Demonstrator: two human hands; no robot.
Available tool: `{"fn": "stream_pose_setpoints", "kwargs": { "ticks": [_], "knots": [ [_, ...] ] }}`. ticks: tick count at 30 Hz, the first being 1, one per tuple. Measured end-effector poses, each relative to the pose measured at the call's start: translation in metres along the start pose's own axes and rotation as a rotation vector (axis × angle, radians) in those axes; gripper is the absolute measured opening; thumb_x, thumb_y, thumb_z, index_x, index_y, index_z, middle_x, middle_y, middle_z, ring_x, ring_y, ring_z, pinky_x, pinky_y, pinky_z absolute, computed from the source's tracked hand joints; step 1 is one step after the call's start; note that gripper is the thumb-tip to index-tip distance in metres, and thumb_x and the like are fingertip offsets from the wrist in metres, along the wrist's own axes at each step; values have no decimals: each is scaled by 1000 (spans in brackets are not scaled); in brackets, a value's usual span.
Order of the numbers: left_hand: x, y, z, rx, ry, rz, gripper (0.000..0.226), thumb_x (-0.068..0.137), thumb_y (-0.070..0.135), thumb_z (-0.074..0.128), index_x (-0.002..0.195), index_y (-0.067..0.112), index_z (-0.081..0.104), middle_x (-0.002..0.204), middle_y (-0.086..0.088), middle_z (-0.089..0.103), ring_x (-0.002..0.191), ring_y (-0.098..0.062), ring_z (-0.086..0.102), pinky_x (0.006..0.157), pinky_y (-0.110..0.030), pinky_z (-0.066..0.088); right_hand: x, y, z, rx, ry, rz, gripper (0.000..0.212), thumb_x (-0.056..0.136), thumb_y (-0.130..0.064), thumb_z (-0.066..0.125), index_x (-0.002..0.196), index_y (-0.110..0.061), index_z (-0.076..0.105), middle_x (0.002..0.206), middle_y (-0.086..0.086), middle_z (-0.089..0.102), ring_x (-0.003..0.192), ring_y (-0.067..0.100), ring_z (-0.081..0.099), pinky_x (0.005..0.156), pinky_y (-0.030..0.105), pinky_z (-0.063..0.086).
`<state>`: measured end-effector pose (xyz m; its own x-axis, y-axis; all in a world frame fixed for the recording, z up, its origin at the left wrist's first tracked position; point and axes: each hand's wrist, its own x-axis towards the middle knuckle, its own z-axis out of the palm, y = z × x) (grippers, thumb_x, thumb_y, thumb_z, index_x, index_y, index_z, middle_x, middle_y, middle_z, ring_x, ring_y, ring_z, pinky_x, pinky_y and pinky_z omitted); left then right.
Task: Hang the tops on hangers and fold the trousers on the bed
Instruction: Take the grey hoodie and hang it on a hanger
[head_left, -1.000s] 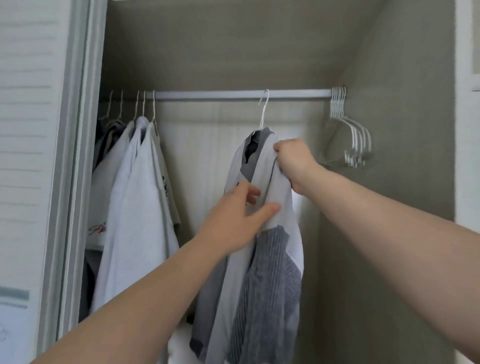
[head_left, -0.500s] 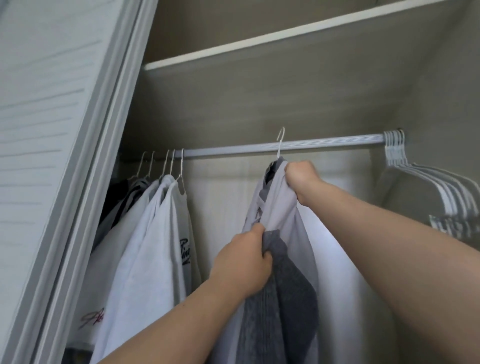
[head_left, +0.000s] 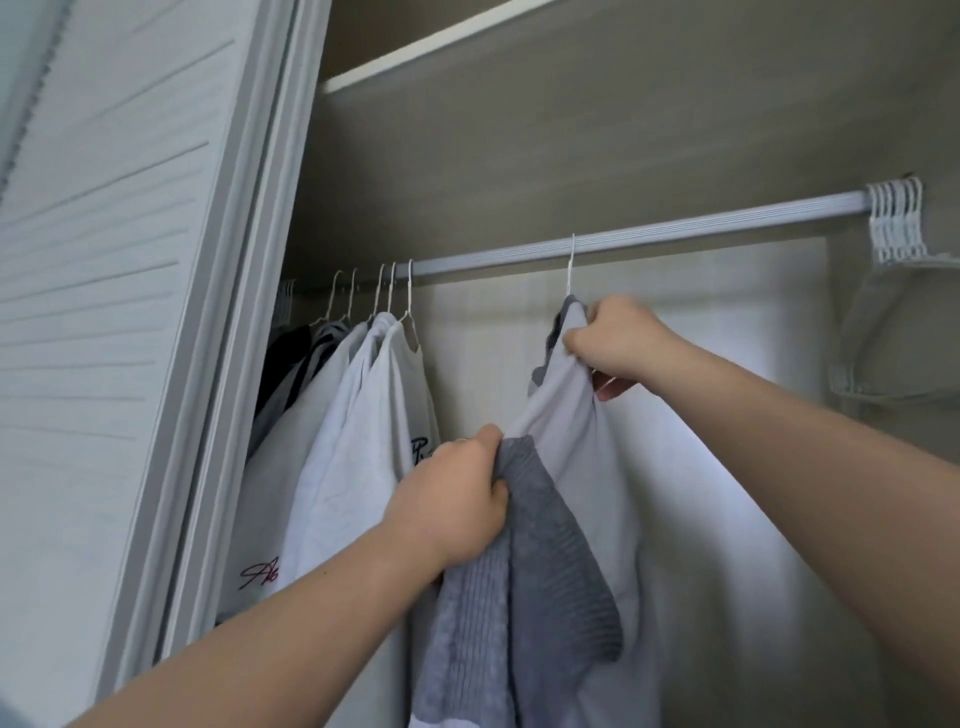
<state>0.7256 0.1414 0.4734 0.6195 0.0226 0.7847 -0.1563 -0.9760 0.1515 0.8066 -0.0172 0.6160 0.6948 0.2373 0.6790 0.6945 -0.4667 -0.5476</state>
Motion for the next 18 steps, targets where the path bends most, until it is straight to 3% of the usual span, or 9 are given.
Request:
{"fn": "stream_pose_setpoints", "kwargs": {
  "ticks": [2, 5, 10, 15, 18],
  "knots": [
    [-5, -10, -8, 50, 0, -9, 16, 95, 26, 52, 91, 22, 37, 87, 1, 54, 89, -29, 56, 76, -42, 50, -8, -7, 4, -93, -39, -24, 20, 88, -13, 49, 97, 3, 57, 79, 28, 70, 62, 44, 71, 62, 55, 62],
    [-11, -22, -21, 148, -11, -18, 17, 96, 31, 52, 91, 25, 36, 88, 1, 57, 84, -28, 55, 71, -39, 47, -7, -11, 18, -51, -25, -83, 24, 91, -12, 48, 99, 9, 57, 79, 31, 69, 56, 44, 70, 63, 56, 61],
    [-18, -41, -46, 301, -42, -68, 15, 97, 36, 50, 94, 28, 37, 90, 2, 59, 86, -30, 60, 67, -38, 46, 10, -2, 54, 87, -59, -128, 25, 92, -10, 48, 104, 9, 60, 89, 29, 71, 68, 44, 72, 70, 56, 61],
    [-21, -52, -57, 398, -91, -141, 13, 98, 36, 48, 104, 25, 44, 99, -3, 61, 82, -29, 55, 68, -37, 44, 33, 3, 106, 164, -102, -191, 23, 96, -8, 47, 108, 3, 62, 103, 23, 67, 76, 41, 71, 66, 51, 62],
    [-20, -57, -58, 444, -125, -184, 13, 99, 33, 47, 107, 23, 45, 102, -6, 61, 87, -31, 59, 68, -38, 44, 46, -1, 140, 142, -124, -233, 24, 97, -11, 48, 110, 2, 64, 106, 24, 68, 90, 42, 68, 81, 53, 58]
  ]
}}
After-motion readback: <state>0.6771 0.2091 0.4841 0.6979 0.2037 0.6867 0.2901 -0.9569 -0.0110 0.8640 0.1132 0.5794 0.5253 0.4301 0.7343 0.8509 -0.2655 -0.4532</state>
